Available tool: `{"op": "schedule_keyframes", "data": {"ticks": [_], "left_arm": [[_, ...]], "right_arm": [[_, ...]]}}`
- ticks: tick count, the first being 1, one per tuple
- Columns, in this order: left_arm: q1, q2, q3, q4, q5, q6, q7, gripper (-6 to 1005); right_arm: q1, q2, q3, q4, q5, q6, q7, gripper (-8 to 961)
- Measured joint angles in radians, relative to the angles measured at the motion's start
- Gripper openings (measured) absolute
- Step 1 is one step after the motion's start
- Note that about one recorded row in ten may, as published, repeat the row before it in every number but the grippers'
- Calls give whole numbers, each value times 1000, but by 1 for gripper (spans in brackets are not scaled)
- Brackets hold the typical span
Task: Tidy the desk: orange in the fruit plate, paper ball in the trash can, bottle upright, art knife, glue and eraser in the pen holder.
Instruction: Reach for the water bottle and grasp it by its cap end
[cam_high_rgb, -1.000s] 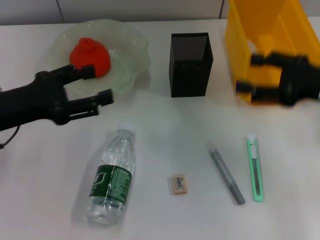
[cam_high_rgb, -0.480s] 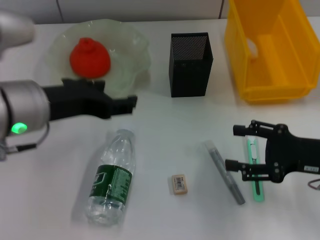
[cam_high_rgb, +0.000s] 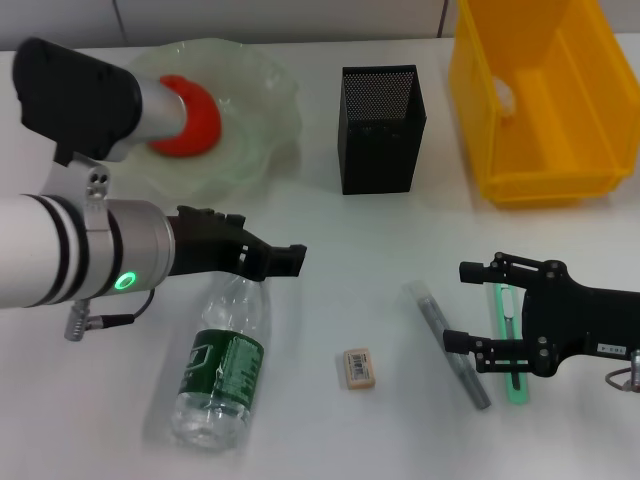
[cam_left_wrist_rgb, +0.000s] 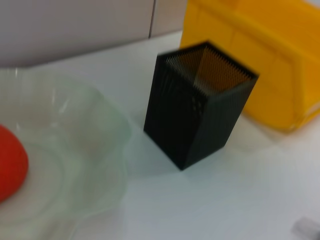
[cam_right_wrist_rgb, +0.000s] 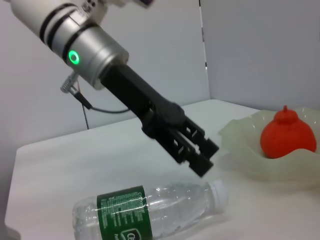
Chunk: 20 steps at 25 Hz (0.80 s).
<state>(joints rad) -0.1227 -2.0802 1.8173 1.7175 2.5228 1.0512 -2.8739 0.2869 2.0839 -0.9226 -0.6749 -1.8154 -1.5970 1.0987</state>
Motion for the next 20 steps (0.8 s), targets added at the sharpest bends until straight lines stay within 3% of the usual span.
{"op": "schedule_keyframes", "data": {"ticks": [4, 10, 20], "left_arm": [[-49, 0, -2, -123, 7, -62, -2, 834], [-88, 0, -12, -218, 7, -85, -3, 833], [-175, 0, -40, -309, -7, 9, -5, 718]], "right_arm": [[0, 1, -1, 11, 0, 2, -1, 846], [1, 1, -1, 15, 0, 12, -1, 845], [2, -1, -1, 18, 0, 25, 9, 845]]}}
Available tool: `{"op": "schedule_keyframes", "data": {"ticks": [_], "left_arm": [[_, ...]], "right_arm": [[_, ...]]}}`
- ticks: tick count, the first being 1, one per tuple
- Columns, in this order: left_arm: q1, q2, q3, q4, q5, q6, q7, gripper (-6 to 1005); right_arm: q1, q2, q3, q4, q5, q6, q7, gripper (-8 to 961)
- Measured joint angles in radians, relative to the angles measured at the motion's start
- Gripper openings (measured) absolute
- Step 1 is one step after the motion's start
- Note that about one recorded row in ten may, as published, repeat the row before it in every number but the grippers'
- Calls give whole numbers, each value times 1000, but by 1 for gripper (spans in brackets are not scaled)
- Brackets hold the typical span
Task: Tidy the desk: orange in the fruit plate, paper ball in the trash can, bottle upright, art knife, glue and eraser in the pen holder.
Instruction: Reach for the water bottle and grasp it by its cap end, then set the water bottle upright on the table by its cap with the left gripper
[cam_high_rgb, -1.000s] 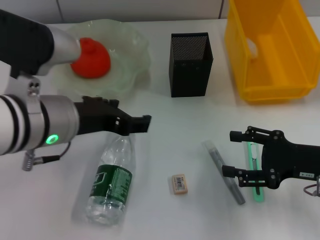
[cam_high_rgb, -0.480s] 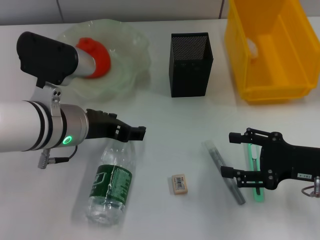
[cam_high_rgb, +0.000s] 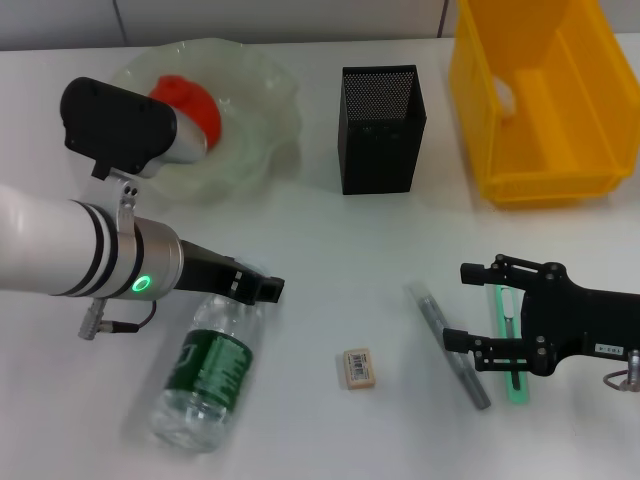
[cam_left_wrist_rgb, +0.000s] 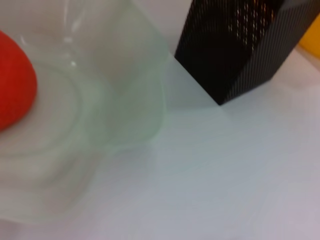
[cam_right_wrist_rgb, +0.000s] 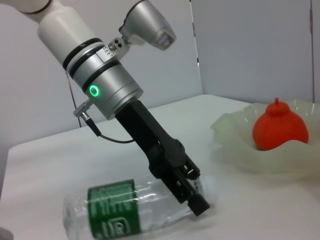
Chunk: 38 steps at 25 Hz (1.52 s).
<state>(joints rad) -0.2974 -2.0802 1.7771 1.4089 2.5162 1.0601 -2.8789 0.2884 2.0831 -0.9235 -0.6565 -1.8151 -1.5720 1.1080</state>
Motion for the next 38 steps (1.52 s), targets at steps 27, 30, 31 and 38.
{"op": "schedule_keyframes", "data": {"ticks": [27, 30, 31, 38], "left_arm": [[279, 11, -341, 176, -631, 111, 1018, 456], [275, 11, -432, 77, -766, 175, 1151, 455], [268, 11, -456, 47, -793, 194, 1184, 455], [209, 11, -594, -160, -905, 282, 1376, 454]], "right_arm": [[1, 0, 2, 1, 0, -2, 50, 844], [5, 0, 1, 1, 0, -1, 61, 844], [7, -1, 0, 1, 0, 0, 63, 844], [15, -1, 0, 1, 0, -2, 69, 843]]}}
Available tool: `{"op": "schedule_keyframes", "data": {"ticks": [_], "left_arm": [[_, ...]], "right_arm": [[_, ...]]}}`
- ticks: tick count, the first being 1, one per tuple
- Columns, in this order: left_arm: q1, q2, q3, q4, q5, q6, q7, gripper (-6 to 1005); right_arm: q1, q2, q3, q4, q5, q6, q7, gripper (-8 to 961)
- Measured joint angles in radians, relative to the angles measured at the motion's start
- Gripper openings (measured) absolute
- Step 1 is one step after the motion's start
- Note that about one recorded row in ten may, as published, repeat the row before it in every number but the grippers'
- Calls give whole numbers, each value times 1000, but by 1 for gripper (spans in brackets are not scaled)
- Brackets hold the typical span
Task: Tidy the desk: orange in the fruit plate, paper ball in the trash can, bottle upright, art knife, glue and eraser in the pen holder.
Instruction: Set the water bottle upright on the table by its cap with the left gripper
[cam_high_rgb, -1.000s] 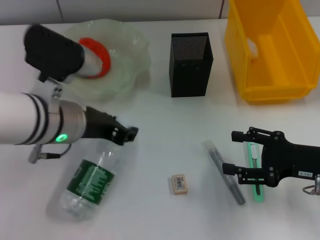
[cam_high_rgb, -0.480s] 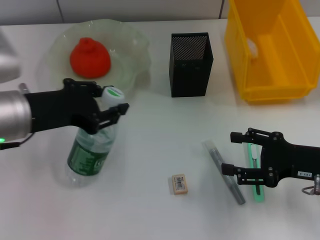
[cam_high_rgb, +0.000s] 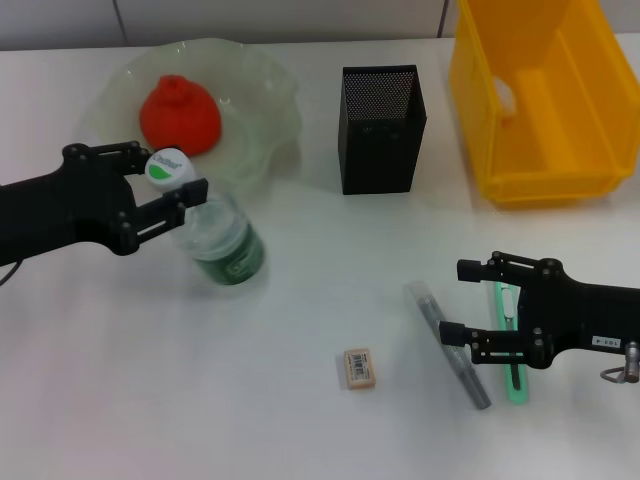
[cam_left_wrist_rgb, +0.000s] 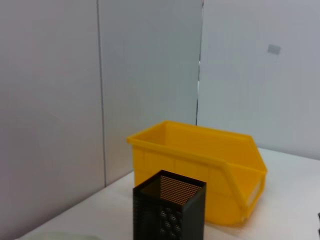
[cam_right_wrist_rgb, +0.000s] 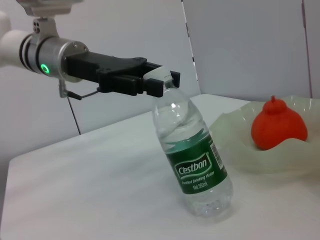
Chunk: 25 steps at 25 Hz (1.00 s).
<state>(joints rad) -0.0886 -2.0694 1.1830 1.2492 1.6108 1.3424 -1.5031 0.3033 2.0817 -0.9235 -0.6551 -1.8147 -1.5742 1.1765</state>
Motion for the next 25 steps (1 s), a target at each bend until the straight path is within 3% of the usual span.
{"op": "schedule_keyframes", "data": {"ticks": [6, 25], "left_arm": [[-45, 2, -62, -99, -10, 22, 51, 455], [-64, -4, -91, -161, -31, 24, 166, 483]], "right_arm": [[1, 0, 0, 0, -5, -6, 22, 843], [8, 0, -14, 0, -12, -9, 34, 842]]}}
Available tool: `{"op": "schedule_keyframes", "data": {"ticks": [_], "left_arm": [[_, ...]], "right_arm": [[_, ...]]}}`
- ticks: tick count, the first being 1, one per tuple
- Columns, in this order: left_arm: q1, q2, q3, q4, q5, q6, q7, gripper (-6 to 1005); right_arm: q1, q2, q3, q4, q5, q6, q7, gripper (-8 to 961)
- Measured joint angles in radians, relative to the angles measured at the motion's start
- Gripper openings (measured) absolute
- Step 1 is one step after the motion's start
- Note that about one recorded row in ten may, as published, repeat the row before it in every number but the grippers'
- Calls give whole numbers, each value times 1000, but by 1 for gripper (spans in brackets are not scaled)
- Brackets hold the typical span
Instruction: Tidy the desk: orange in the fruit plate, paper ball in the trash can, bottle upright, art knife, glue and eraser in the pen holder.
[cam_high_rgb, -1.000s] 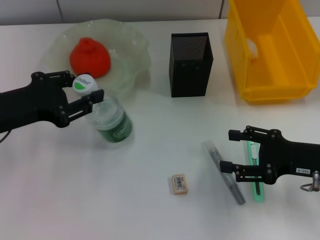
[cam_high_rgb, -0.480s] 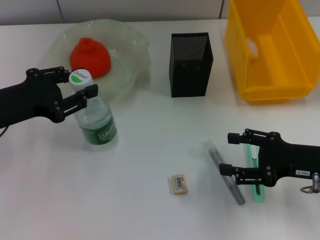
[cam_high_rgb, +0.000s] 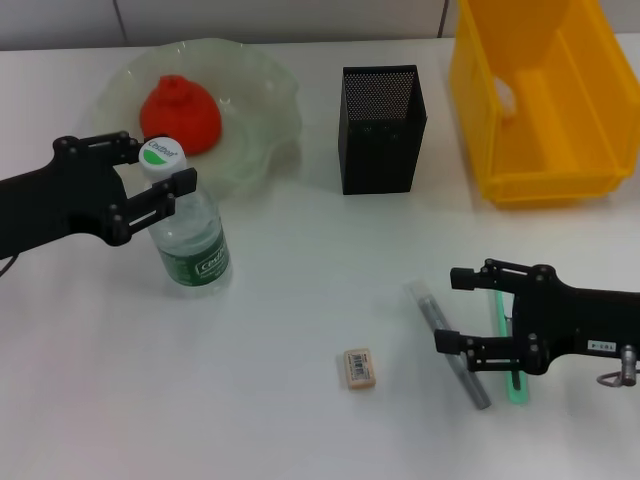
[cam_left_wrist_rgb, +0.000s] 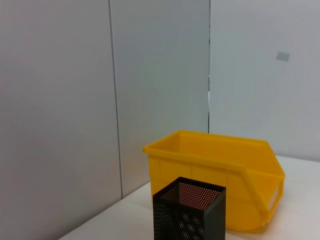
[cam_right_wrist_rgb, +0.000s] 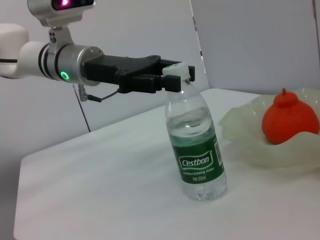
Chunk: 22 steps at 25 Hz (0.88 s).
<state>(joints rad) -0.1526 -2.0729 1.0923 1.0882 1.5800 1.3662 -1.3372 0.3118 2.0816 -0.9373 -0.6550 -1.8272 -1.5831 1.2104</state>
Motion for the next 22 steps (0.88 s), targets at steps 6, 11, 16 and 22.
{"op": "schedule_keyframes", "data": {"ticks": [6, 11, 16, 22], "left_arm": [[-8, 5, -47, -10, -63, 44, 20, 509], [-16, 5, -131, 9, -70, 133, 28, 699], [1, 9, -207, -11, -89, 389, 125, 799], [-24, 3, -113, -200, 64, 460, 279, 814]], "right_arm": [[3, -2, 0, -7, -1, 0, 14, 842], [0, -2, 10, -65, 3, -47, 96, 842], [-14, 0, 8, -358, -16, -72, 461, 841], [10, 4, -152, -778, -269, -59, 959, 841]]}}
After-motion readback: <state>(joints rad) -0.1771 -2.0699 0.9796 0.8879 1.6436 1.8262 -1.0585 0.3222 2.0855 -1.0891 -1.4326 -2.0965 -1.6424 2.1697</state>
